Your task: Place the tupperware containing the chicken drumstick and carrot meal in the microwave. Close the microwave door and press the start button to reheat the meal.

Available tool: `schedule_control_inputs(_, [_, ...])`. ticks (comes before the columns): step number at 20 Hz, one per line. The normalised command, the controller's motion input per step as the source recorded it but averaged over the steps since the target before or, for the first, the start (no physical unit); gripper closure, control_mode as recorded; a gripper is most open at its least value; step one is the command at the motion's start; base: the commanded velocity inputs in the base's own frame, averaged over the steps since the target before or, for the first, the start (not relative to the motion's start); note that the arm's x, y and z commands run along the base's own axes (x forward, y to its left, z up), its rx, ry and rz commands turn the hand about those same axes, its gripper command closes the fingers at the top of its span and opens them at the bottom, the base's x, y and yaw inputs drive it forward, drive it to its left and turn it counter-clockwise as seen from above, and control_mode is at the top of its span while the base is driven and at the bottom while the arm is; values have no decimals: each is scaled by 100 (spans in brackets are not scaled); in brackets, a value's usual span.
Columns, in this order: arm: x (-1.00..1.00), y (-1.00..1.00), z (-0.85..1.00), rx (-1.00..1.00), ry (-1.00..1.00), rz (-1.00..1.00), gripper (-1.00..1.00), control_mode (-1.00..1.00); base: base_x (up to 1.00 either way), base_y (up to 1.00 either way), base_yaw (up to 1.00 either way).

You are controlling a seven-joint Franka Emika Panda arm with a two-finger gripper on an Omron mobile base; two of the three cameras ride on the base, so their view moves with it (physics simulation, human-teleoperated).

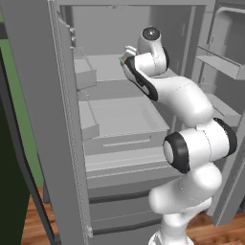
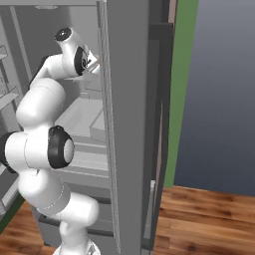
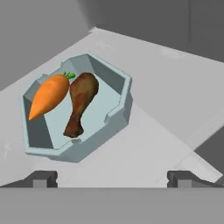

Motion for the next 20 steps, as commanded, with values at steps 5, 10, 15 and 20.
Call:
schedule_control_inputs(5, [24,0,0,0,0,0,-100,-100,0,0,0])
schedule_control_inputs(10, [21,0,0,0,0,0,-100,-100,0,0,0])
schedule_control_inputs(15, [21,0,-2,0,0,-1,-100,-100,0,0,0])
schedule_control_inputs(20, [22,0,-9,0,1,-2,-100,-100,0,0,0])
